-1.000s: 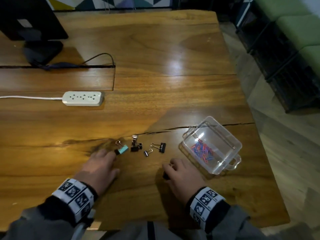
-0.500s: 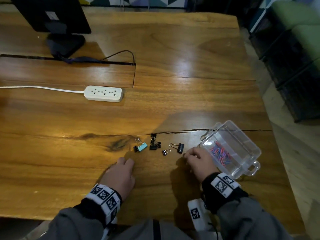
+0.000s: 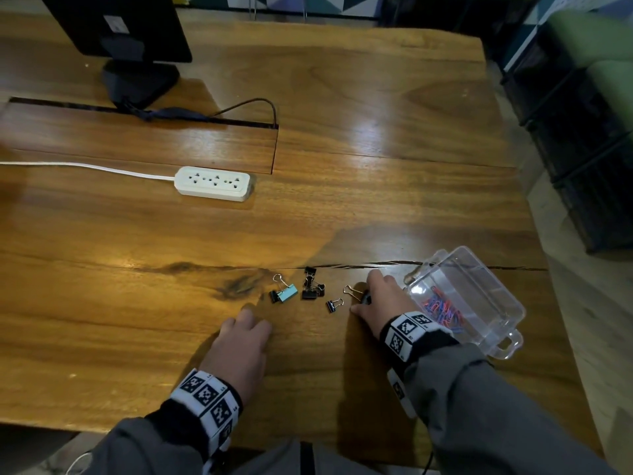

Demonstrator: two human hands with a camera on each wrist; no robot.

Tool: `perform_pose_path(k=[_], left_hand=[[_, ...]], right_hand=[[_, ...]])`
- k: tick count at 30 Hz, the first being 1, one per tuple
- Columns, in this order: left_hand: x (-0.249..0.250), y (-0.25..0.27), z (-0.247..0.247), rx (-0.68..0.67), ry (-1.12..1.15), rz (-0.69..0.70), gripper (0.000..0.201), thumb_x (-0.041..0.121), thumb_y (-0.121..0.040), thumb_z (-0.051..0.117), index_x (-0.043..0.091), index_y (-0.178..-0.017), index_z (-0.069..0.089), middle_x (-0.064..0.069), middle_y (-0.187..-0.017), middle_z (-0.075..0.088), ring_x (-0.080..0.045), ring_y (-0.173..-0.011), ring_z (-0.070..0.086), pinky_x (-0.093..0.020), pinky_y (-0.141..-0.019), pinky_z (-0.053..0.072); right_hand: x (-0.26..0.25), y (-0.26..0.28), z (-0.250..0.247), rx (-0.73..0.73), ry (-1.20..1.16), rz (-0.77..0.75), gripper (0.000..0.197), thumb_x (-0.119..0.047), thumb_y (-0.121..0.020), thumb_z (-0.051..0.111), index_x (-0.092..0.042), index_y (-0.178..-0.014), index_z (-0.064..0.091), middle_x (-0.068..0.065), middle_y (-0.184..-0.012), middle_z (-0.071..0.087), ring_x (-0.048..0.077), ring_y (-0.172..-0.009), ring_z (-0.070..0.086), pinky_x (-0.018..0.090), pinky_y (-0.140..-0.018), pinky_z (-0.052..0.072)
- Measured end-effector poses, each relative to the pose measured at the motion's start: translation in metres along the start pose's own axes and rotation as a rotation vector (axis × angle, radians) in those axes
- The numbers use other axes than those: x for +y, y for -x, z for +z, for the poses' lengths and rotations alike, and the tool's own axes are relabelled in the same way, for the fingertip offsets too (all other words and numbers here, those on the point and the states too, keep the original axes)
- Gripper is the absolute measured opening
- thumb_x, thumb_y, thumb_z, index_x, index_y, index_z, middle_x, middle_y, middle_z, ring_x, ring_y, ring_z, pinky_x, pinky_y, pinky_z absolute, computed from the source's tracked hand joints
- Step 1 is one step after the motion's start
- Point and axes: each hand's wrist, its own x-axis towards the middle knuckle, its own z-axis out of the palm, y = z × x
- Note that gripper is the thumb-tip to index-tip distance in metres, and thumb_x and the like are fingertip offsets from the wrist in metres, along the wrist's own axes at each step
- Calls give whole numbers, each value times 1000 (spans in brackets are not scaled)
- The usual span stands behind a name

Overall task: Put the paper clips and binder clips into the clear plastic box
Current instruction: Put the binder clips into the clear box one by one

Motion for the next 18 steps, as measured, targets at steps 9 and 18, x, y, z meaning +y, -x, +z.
perform_pose_path(k=[9,18], left_hand=[[-3,-14,-16,7,136,-66,18,12,-94,45,29,-95,51,9,-99,46,-12,-87,50,-30,-79,44],[24,-69,-36,-15,-72,85,46,40,-87,67,30,-126,45,-3,-130,47,-25,-118,46,-44,-96,49]], right_hand=[[7,16,-4,73,-201,-14,21,-23,-91,62,-29,-109,53,-6,-95,63,18,-83,63,40,-77,57],[-23,12,12,-72,-46,-257,27,-28,-91,68,-32,-114,56,-10,-108,55,14,-98,58,27,-82,47]])
